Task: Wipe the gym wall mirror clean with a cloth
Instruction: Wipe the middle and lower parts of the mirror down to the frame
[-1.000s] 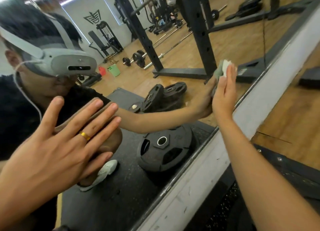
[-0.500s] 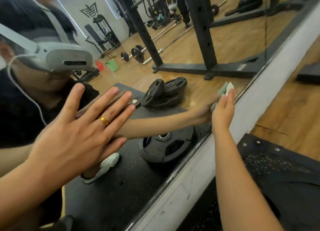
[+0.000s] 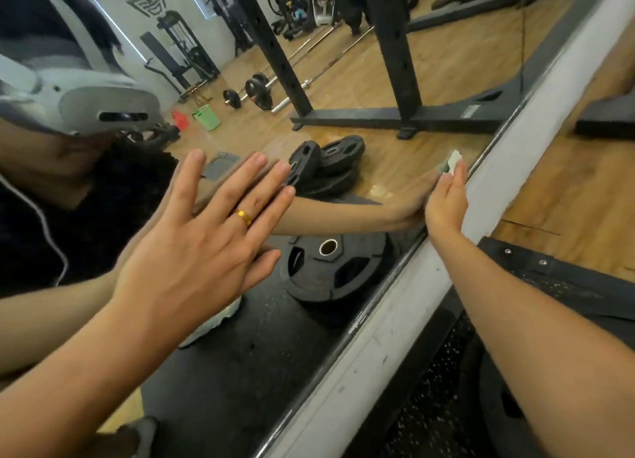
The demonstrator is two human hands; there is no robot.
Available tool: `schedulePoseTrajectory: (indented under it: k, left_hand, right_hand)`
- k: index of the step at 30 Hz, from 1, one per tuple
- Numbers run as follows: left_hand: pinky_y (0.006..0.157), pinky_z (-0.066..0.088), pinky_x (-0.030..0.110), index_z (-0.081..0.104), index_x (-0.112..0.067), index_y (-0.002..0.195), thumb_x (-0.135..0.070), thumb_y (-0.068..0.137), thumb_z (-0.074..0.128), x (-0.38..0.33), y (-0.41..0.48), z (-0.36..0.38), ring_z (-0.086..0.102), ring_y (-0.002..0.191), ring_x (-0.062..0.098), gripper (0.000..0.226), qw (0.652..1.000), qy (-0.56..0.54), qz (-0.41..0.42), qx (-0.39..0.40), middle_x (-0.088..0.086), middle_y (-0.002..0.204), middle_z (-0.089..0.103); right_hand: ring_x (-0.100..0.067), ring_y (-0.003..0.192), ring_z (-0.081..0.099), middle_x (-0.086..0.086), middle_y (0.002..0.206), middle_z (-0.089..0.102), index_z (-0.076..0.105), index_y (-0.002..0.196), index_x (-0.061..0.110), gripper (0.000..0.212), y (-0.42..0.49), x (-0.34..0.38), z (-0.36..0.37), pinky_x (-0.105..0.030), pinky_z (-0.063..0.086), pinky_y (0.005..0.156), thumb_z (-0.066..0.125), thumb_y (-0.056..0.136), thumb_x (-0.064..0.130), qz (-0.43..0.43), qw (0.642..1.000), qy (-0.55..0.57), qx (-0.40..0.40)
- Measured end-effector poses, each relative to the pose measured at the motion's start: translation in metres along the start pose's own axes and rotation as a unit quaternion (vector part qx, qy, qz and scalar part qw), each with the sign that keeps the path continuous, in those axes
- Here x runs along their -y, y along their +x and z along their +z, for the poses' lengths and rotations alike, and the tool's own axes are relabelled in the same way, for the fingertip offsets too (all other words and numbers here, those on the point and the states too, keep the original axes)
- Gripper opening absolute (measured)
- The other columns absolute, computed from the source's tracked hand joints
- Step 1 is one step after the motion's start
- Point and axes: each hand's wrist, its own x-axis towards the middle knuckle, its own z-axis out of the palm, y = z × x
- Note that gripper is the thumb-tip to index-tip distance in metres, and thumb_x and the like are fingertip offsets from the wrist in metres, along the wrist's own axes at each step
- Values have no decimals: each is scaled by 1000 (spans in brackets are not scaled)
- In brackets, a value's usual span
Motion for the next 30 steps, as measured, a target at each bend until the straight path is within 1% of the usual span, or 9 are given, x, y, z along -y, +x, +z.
schedulePoseTrajectory:
  k: [3, 5, 8, 10, 12, 16, 18, 21, 30]
  left_hand:
    - [124, -2, 67, 9, -8, 165, -52, 107, 13, 6, 2, 3, 4, 159, 36, 73, 1000, -3, 20, 18, 19, 172, 0]
    - [124, 0, 67, 15, -10, 165, -50, 106, 12, 11, 8, -1, 5, 159, 35, 71, 999, -24, 23, 9, 18, 172, 4]
    - [125, 0, 63, 34, -16, 161, -42, 103, 28, 10, 3, -13, 17, 158, 32, 64, 996, -81, 13, -44, 14, 170, 21]
    - [125, -4, 60, 40, -17, 158, -41, 100, 39, -2, -29, -26, 19, 158, 31, 63, 985, -143, -47, -82, 12, 169, 25]
    - [125, -5, 60, 41, -16, 158, -45, 98, 45, -26, -89, -39, 14, 159, 30, 67, 969, -183, -155, -66, 11, 170, 21]
    - [117, 17, 75, 48, -12, 154, -39, 94, 57, -58, -187, -35, 19, 158, 30, 66, 926, -232, -294, -54, 11, 168, 26]
    - [116, 19, 75, 49, -13, 153, -36, 96, 58, -68, -208, -15, 22, 157, 30, 63, 924, -220, -309, -55, 11, 168, 28]
    - [118, 23, 71, 51, -17, 153, -37, 102, 56, -82, -217, 8, 23, 157, 31, 56, 931, -174, -308, -86, 10, 168, 29]
    - [120, 22, 67, 59, -20, 146, -40, 103, 59, -95, -222, 23, 29, 155, 33, 47, 920, -143, -334, -144, 9, 165, 35]
  right_hand:
    - [-27, 152, 30, -3, 169, 25, 16, 165, 30, 53, -11, 11, -1, -41, 25, 126, 27, 113, 35, 64, 998, 16, 25]
    - [-26, 155, 24, -2, 171, 21, 17, 165, 27, 53, -38, 19, 2, -41, 20, 128, 27, 113, 33, 41, 999, 15, 27]
    - [-25, 155, 26, -3, 171, 22, 17, 165, 27, 52, -64, 12, 7, -37, 22, 126, 27, 113, 33, 3, 1000, 26, -2]
    - [-26, 150, 33, -4, 169, 26, 17, 164, 31, 52, -79, 6, 13, -36, 26, 122, 27, 114, 34, 29, 998, 48, 14]
    - [-24, 144, 41, -4, 165, 33, 20, 163, 38, 51, -100, -6, 11, -36, 30, 120, 28, 113, 33, 64, 995, 57, 45]
    - [-15, 108, 58, 0, 143, 55, 31, 157, 48, 51, -116, -10, -3, -29, 49, 92, 35, 109, 31, 90, 991, 95, 29]
    - [-18, 117, 58, -1, 148, 52, 31, 159, 44, 51, -127, -1, 8, -31, 48, 100, 35, 109, 31, 102, 989, 107, 13]
    - [-24, 141, 44, -3, 161, 40, 24, 162, 36, 50, -156, -4, 30, -34, 34, 116, 30, 112, 31, 65, 993, 98, -27]
    - [-17, 143, 43, 1, 159, 43, 33, 161, 28, 50, -179, -3, 39, -24, 32, 109, 37, 112, 31, 0, 993, 114, -31]
